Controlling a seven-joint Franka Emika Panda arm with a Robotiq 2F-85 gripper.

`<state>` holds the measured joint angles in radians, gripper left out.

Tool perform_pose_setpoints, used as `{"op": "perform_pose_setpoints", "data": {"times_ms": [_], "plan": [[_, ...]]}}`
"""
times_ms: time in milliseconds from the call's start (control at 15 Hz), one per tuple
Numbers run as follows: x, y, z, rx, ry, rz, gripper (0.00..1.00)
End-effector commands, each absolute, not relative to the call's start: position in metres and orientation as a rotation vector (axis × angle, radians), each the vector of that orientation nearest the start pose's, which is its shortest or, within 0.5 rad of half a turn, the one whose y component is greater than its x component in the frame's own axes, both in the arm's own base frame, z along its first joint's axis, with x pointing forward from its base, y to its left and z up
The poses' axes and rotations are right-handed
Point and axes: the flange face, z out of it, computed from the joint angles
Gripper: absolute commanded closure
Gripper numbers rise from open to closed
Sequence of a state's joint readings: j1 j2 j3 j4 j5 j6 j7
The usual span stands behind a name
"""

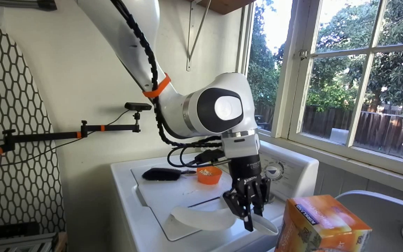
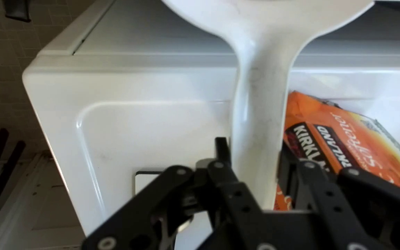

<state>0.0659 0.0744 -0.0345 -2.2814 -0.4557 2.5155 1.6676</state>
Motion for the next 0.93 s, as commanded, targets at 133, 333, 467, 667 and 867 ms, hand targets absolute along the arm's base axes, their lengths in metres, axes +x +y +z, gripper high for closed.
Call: {"op": "perform_pose_setpoints", "data": {"times_ms": [133, 333, 467, 667, 867], "plan": [[0.537, -0.003, 0.353, -2.535, 1.992, -0.507, 0.9], [0.534, -0.014, 0.355, -2.551, 2.011, -0.504, 0.9], [0.531, -0.021, 0.354, -2.562, 2.027, -0.499, 0.9], [0.528, -0.03, 0.353, -2.56, 2.049, -0.503, 0.9], [0.525, -0.032, 0.353, -2.581, 2.026, -0.497, 0.9]]}}
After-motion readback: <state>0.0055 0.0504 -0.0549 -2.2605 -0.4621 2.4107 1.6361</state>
